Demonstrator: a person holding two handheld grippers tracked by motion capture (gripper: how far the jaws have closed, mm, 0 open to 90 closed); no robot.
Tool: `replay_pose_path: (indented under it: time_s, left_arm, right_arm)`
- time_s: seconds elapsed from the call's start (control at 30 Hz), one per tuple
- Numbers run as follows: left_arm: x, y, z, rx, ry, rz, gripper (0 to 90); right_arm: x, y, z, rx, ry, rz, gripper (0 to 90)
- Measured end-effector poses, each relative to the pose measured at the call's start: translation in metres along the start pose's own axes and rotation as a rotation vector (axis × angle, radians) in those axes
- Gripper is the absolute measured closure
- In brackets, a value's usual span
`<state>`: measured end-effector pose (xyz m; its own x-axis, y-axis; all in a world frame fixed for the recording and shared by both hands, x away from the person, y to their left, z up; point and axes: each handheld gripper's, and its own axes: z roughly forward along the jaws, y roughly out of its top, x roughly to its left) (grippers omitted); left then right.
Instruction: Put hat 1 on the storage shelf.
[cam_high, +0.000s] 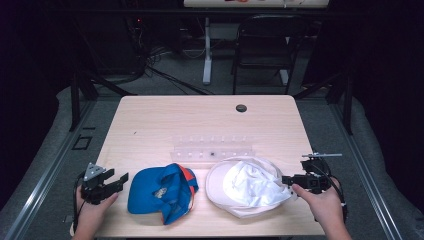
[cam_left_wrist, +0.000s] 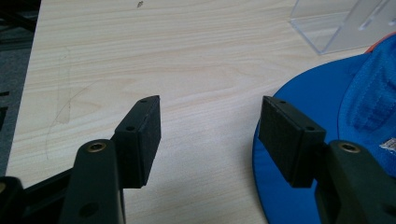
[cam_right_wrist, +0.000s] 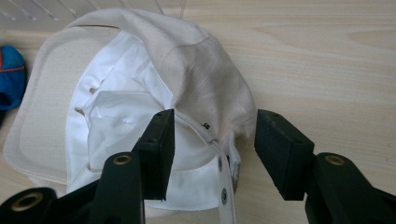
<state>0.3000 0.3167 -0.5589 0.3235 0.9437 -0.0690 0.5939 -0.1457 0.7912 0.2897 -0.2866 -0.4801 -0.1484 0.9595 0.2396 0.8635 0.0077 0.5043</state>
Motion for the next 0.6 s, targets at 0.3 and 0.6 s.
replay_pose_path:
  time_s: [0.3,0.6]
  left_arm:
    - [0.001,0.000,0.000,0.003,0.003,-0.001,39.6]
    - [0.000,0.000,-0.001,0.011,0.005,0.001,39.6]
  right_arm:
    - [-0.002,-0.003,0.005,0.065,-0.011,-0.030,49.2]
    - [-0.005,-0.005,0.012,0.096,-0.011,-0.046,51.6]
